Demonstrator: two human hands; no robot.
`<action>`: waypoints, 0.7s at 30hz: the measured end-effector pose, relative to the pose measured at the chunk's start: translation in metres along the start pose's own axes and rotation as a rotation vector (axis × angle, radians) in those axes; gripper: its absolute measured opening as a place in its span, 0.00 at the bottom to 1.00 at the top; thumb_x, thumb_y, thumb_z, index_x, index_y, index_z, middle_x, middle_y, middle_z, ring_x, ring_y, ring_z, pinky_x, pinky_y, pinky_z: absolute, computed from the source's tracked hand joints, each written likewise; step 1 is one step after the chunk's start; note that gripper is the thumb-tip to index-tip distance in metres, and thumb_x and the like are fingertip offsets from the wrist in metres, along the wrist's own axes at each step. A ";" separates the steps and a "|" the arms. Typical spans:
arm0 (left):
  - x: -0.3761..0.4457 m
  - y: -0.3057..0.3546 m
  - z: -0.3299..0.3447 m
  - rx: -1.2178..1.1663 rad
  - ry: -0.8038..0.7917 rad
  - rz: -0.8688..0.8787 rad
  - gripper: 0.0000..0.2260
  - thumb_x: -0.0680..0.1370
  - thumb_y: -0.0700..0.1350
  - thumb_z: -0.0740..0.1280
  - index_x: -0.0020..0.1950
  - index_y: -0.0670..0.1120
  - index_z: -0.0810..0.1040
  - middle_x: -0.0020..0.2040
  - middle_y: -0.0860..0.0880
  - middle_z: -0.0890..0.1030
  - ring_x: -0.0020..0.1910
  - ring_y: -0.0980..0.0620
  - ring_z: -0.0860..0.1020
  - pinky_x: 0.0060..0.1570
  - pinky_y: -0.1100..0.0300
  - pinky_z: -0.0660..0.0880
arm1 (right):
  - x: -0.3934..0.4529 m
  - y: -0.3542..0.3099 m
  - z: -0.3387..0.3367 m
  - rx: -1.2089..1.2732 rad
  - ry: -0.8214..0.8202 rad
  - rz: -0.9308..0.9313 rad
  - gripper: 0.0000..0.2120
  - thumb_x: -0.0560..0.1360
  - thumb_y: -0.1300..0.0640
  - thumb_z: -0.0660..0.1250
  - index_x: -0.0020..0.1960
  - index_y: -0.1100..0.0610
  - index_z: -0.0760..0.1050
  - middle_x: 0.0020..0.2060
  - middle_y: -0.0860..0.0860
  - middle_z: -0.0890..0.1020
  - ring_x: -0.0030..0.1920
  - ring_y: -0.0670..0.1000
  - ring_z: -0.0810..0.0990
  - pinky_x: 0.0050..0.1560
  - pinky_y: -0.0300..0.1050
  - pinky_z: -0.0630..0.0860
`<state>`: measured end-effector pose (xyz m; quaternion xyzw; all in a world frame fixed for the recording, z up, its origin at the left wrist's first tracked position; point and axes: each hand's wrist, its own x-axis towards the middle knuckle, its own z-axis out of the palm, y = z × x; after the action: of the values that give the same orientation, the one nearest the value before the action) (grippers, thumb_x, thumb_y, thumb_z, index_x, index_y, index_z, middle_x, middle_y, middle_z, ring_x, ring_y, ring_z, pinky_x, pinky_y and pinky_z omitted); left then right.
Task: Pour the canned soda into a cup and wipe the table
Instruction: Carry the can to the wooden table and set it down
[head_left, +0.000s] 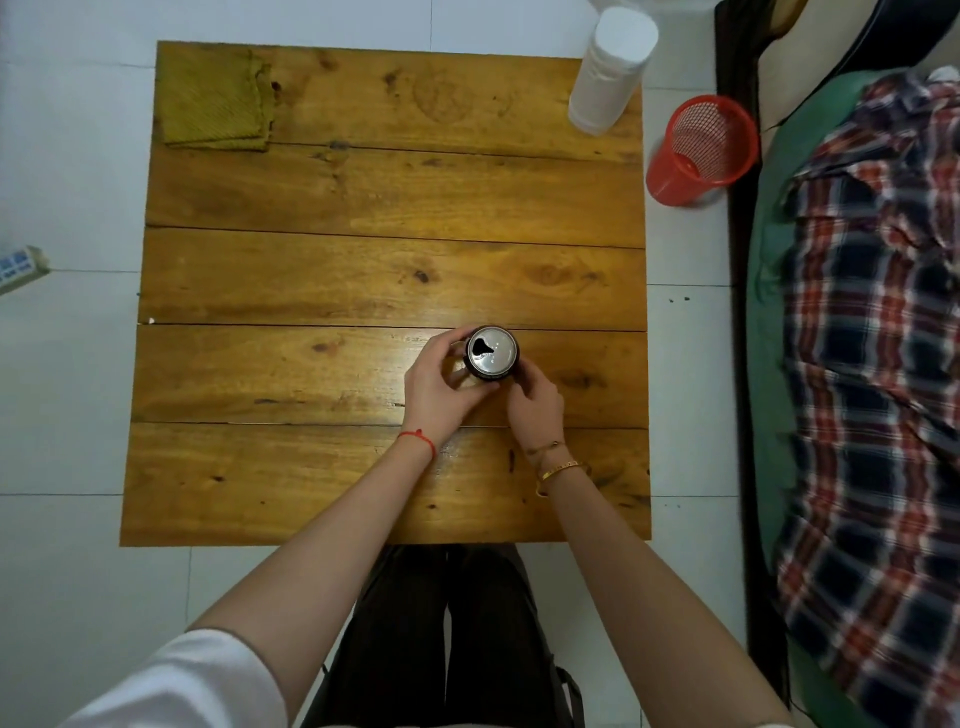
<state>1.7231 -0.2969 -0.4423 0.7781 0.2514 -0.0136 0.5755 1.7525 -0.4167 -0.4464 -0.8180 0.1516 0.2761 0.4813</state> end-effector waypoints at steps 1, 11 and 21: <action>-0.001 -0.001 0.001 0.005 0.003 0.008 0.29 0.64 0.38 0.80 0.63 0.49 0.77 0.60 0.53 0.79 0.55 0.65 0.76 0.52 0.73 0.74 | 0.000 0.001 0.000 -0.005 -0.010 -0.009 0.23 0.74 0.68 0.59 0.68 0.58 0.73 0.61 0.55 0.80 0.64 0.52 0.77 0.67 0.45 0.70; -0.006 -0.004 -0.008 0.215 -0.095 0.004 0.38 0.67 0.46 0.79 0.74 0.50 0.67 0.69 0.52 0.73 0.68 0.52 0.71 0.68 0.54 0.69 | -0.012 0.007 -0.018 -0.217 -0.123 -0.087 0.28 0.75 0.65 0.61 0.74 0.56 0.65 0.55 0.52 0.78 0.50 0.50 0.78 0.61 0.47 0.73; -0.051 0.045 -0.086 0.684 -0.209 0.088 0.32 0.75 0.47 0.71 0.76 0.43 0.65 0.74 0.43 0.67 0.73 0.42 0.63 0.72 0.52 0.59 | -0.073 -0.030 -0.067 -0.746 -0.144 -0.267 0.31 0.78 0.53 0.62 0.77 0.61 0.55 0.74 0.57 0.64 0.75 0.58 0.59 0.75 0.53 0.56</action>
<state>1.6738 -0.2478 -0.3571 0.9301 0.1383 -0.1520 0.3043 1.7298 -0.4615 -0.3561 -0.9277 -0.1005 0.3038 0.1923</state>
